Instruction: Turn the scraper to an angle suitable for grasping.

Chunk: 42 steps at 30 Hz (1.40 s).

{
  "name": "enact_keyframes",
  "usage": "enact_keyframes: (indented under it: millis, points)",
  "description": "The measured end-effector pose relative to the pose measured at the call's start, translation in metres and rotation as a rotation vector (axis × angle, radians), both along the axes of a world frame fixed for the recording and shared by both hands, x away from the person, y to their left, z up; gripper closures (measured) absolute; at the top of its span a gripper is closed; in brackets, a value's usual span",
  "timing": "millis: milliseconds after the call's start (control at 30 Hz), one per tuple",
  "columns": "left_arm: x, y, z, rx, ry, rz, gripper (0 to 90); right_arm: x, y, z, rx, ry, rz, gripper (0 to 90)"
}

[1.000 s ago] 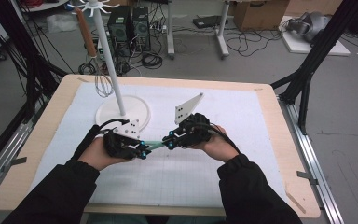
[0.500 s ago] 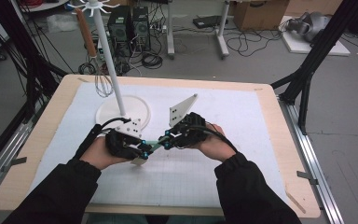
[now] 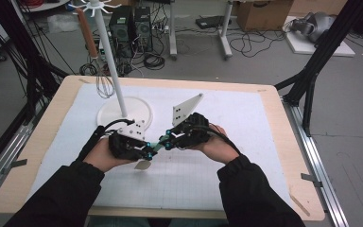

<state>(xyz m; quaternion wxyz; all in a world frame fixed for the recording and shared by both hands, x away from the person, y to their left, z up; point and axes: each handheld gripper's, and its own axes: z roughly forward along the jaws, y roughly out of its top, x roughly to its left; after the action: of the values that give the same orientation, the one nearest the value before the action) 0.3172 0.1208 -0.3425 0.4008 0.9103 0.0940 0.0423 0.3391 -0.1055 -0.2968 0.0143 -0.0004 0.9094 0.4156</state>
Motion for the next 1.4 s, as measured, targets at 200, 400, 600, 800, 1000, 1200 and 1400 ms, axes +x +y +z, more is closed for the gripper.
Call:
enact_keyframes:
  millis: [200,400,600,800,1000,1200,1400]
  points:
    - [0.003,0.008,0.002,-0.019,0.001,0.03,84.3,0.004,-0.012,0.001,0.064,0.009,-0.081,52.2]
    - [0.006,0.014,0.005,-0.043,-0.002,0.055,84.3,0.01,-0.027,-0.004,0.091,0.027,-0.149,43.3]
    - [0.008,0.019,0.007,-0.069,-0.001,0.079,84.3,0.014,-0.04,-0.011,0.101,0.046,-0.202,38.5]
    - [0.011,0.024,0.01,-0.086,0.008,0.101,84.3,0.015,-0.053,-0.016,0.127,0.049,-0.252,34.6]
    - [0.015,0.031,0.012,-0.107,0.015,0.115,84.3,0.015,-0.067,-0.02,0.154,0.055,-0.294,32.9]
    - [0.015,0.038,0.016,-0.128,0.015,0.132,84.3,0.014,-0.079,-0.023,0.168,0.052,-0.33,30.7]
    - [0.014,0.042,0.019,-0.156,0.01,0.152,84.3,0.011,-0.09,-0.029,0.182,0.056,-0.357,30.2]
